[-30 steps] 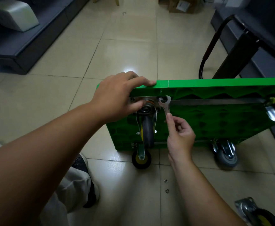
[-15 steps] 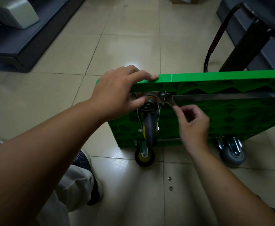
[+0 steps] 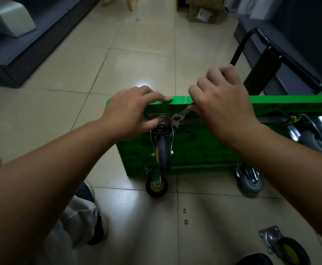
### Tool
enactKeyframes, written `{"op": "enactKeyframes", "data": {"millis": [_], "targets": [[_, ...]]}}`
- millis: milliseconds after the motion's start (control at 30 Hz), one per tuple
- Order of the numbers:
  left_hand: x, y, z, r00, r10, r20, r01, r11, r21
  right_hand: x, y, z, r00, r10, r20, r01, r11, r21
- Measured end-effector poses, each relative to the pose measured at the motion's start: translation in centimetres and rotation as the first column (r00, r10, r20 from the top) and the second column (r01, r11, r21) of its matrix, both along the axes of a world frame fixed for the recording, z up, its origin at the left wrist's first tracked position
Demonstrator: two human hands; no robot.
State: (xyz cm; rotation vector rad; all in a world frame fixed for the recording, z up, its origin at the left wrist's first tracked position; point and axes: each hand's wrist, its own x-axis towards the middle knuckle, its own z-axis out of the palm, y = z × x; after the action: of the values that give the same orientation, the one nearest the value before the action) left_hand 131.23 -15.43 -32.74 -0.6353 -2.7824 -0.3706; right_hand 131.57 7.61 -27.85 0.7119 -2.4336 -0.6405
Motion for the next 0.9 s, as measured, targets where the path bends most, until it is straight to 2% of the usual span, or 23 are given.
{"op": "enactKeyframes", "data": {"millis": [67,133,200,233,267,300,333,367,400,433,467,533,700,767,900], "targets": [[0.0,0.0,0.0,1.0,0.007,0.004,-0.007,1.0,0.006,0.1,0.3,0.1,1.0,0.007,0.009,-0.006,1.0,-0.002],[-0.1,0.0,0.0,1.0,0.008,0.01,-0.008,1.0,0.011,0.5,1.3,0.2,0.998,0.035,0.054,-0.029,0.993,-0.112],[-0.1,-0.1,0.0,1.0,0.002,0.015,-0.002,1.0,0.011,0.9,2.9,-0.2,0.984,0.049,0.169,0.018,0.927,-0.376],[-0.1,-0.1,-0.1,1.0,0.003,0.015,-0.003,1.0,0.008,1.2,3.5,-0.8,0.967,0.063,0.246,0.089,0.824,-0.56],[-0.1,-0.1,-0.1,1.0,0.005,0.016,-0.005,1.0,0.005,1.6,3.9,-1.7,0.943,0.094,0.319,0.186,0.646,-0.74],[-0.1,-0.1,-0.1,1.0,0.008,0.018,-0.008,1.0,0.003,2.1,3.8,-2.8,0.919,0.155,0.363,0.283,0.382,-0.88],[-0.1,-0.1,-0.1,1.0,0.01,0.02,-0.01,1.0,0.004,2.7,3.3,-4.3,0.908,0.222,0.354,0.349,0.063,-0.935],[-0.1,-0.1,-0.1,1.0,0.01,0.023,-0.01,1.0,0.006,3.2,2.5,-5.8,0.911,0.255,0.323,0.382,-0.236,-0.893],[-0.1,0.0,-0.1,1.0,0.011,0.025,-0.011,1.0,0.007,3.7,1.5,-7.4,0.916,0.259,0.307,0.396,-0.459,-0.795],[-0.1,-0.1,-0.1,1.0,0.012,0.026,-0.012,1.0,0.005,4.1,0.4,-9.0,0.916,0.26,0.307,0.402,-0.606,-0.687],[-0.1,0.0,0.0,1.0,0.013,0.025,-0.013,1.0,0.002,4.4,-0.6,-10.5,0.911,0.266,0.314,0.408,-0.689,-0.599],[-0.1,0.0,0.0,1.0,0.015,0.024,-0.015,1.0,-0.006,4.9,-2.5,-12.8,0.892,0.304,0.334,0.442,-0.742,-0.505],[-0.2,0.0,-0.2,0.999,0.026,0.032,-0.026,1.0,-0.009,5.4,-5.0,-15.8,0.881,0.323,0.346,0.464,-0.734,-0.495],[-0.3,0.1,-0.3,0.999,0.028,0.029,-0.028,1.0,-0.005,5.2,-5.2,-16.5,0.887,0.296,0.354,0.449,-0.73,-0.515],[-0.3,0.1,-0.3,0.999,0.027,0.024,-0.027,1.0,-0.005,4.4,-5.4,-17.5,0.905,0.213,0.367,0.412,-0.65,-0.639]]}}
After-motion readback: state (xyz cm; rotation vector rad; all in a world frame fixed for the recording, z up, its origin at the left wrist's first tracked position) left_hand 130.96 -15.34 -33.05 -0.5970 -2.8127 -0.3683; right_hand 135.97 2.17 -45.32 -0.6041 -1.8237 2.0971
